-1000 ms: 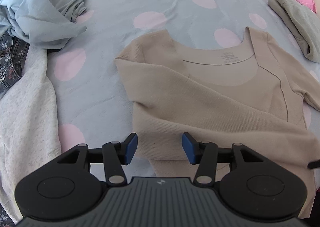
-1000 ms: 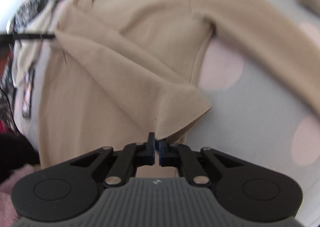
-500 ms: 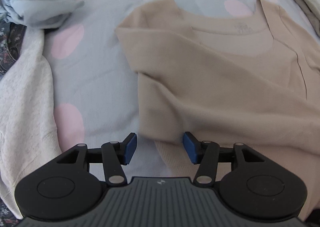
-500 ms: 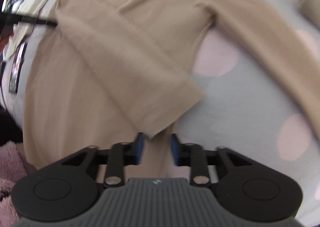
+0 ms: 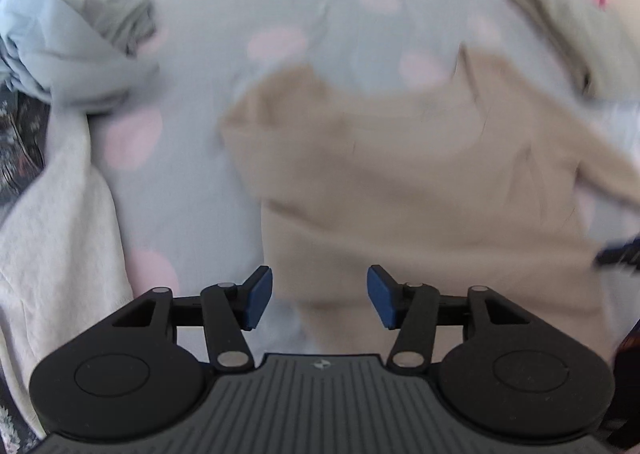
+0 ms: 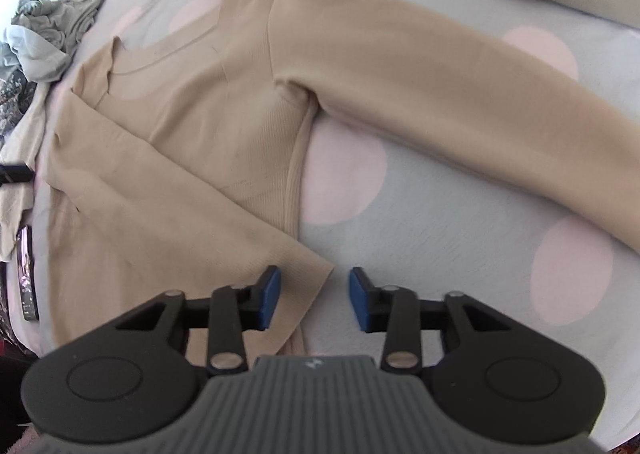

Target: Fold clothes

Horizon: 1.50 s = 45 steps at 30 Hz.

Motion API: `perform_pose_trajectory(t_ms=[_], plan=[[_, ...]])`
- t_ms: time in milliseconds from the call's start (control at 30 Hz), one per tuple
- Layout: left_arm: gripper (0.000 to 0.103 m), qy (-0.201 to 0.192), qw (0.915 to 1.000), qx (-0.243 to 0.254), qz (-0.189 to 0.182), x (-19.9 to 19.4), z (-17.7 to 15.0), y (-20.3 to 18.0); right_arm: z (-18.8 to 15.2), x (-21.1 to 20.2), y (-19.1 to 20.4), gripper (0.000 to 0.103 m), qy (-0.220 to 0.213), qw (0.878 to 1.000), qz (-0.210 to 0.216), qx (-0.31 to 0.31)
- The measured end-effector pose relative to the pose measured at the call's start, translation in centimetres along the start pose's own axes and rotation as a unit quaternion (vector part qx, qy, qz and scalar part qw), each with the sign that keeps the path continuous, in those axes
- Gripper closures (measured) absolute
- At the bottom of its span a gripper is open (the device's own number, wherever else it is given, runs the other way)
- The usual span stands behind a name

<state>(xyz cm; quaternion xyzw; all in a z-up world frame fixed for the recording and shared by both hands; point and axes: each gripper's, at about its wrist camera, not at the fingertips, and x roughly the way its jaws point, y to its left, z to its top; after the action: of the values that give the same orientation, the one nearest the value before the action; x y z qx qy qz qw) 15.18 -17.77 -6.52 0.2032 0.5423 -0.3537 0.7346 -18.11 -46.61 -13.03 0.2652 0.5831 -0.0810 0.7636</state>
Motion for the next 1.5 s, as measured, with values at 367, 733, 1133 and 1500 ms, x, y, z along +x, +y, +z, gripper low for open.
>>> perform_pose_trajectory(t_ms=[367,733,1133,1500], plan=[[0.051,-0.037,0.9744,-0.221,0.008,5.4,5.1,5.9,0.7,-1.6,1.6,0.1,-0.03,0.999,0.0,-0.034],[0.101,-0.013,0.9777,-0.208,0.027,7.8,6.4,5.7,2.3,-3.0,2.5,0.101,-0.054,0.997,-0.012,-0.059],[0.101,0.0,0.978,-0.208,0.015,5.3,6.2,9.0,9.3,-3.8,3.0,0.103,-0.123,0.99,-0.04,-0.061],[0.057,-0.008,0.9894,-0.145,0.013,4.6,6.7,7.1,7.6,0.4,2.1,0.063,-0.027,0.999,-0.013,-0.021]])
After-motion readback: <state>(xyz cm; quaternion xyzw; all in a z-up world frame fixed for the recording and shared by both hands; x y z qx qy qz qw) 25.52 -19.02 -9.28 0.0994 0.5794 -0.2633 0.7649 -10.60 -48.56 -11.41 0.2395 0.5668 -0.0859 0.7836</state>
